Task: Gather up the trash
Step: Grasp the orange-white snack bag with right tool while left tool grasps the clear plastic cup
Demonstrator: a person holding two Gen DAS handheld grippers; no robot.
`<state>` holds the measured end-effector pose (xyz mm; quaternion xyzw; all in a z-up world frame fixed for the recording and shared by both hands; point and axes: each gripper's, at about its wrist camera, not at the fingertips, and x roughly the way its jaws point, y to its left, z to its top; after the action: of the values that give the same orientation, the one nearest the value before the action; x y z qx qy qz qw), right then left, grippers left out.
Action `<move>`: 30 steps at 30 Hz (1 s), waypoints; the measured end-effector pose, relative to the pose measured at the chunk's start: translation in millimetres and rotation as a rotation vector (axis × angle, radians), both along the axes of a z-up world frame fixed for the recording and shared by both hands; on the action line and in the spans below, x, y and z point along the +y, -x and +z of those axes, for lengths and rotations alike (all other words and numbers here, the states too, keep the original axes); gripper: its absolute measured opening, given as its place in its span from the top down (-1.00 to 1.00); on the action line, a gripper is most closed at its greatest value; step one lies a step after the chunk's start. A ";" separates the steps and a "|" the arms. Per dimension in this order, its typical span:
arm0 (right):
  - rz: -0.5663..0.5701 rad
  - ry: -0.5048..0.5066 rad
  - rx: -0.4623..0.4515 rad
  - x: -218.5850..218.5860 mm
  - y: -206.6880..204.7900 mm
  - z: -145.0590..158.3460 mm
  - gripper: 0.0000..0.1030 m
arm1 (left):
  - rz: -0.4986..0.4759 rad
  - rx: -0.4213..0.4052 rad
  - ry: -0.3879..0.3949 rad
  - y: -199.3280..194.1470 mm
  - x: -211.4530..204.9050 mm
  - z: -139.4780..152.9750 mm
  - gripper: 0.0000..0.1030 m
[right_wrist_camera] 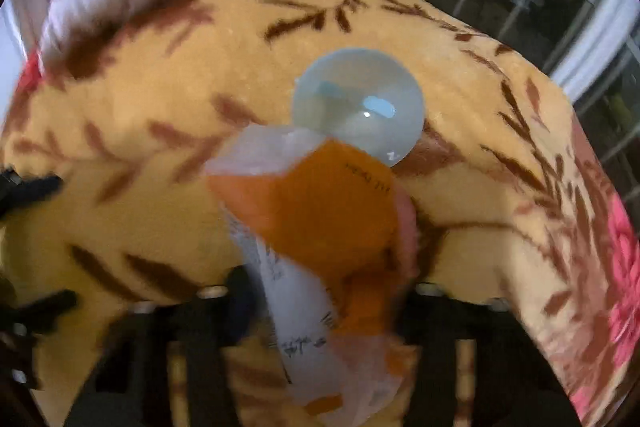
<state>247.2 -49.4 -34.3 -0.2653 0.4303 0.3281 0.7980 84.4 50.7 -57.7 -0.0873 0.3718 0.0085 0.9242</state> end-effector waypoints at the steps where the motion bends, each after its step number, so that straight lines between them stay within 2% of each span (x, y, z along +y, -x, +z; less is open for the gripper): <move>1: -0.009 -0.033 0.015 -6.7 9.1 2.8 0.37 | 0.000 0.000 0.000 0.0 0.0 0.0 -0.76; 5: -0.104 -0.154 0.020 -42.5 47.9 17.4 0.38 | -0.001 0.002 -0.003 -0.7 0.1 -0.1 -0.76; 9: -0.327 -0.370 0.025 -111.8 82.5 31.7 0.36 | -0.003 0.002 0.003 -0.9 0.8 0.2 -0.76; 10: -0.391 -0.406 -0.002 -130.8 92.7 32.3 0.36 | -0.004 0.004 0.006 -1.0 0.3 0.9 -0.76; 11: -0.458 -0.410 -0.070 -147.4 104.0 33.0 0.34 | -0.005 0.006 0.014 -0.9 0.5 2.6 -0.76; 14: -0.615 -0.367 -0.260 -181.6 130.7 30.9 0.31 | -0.056 0.024 0.047 -9.2 -0.4 21.3 -0.76; 16: -0.693 -0.388 -0.305 -199.5 142.8 27.7 0.29 | -0.077 -0.012 0.003 -15.8 -6.0 39.9 -0.76; 17: -0.721 -0.407 -0.314 -206.1 146.3 25.4 0.29 | -0.099 -0.043 -0.062 -24.4 -13.9 53.6 -0.76; 20: -0.788 -0.466 -0.303 -222.0 148.0 16.6 0.24 | -0.160 -0.066 -0.182 -58.0 -33.0 70.2 -0.76; 22: -0.814 -0.492 -0.269 -227.1 144.0 8.9 0.23 | -0.175 -0.058 -0.215 -82.5 -39.4 70.7 -0.76; 27: -0.837 -0.555 -0.180 -241.6 144.1 -6.6 0.22 | -0.178 -0.017 -0.227 -142.1 -43.2 54.6 -0.76; 30: -0.836 -0.577 -0.162 -244.8 141.7 -10.0 0.20 | -0.157 0.009 -0.220 -169.8 -38.6 43.6 -0.76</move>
<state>105.5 -294.1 -44.3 0.1359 0.3284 0.0648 0.9325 254.1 12.2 -14.1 0.0439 0.3783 -0.0226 0.9244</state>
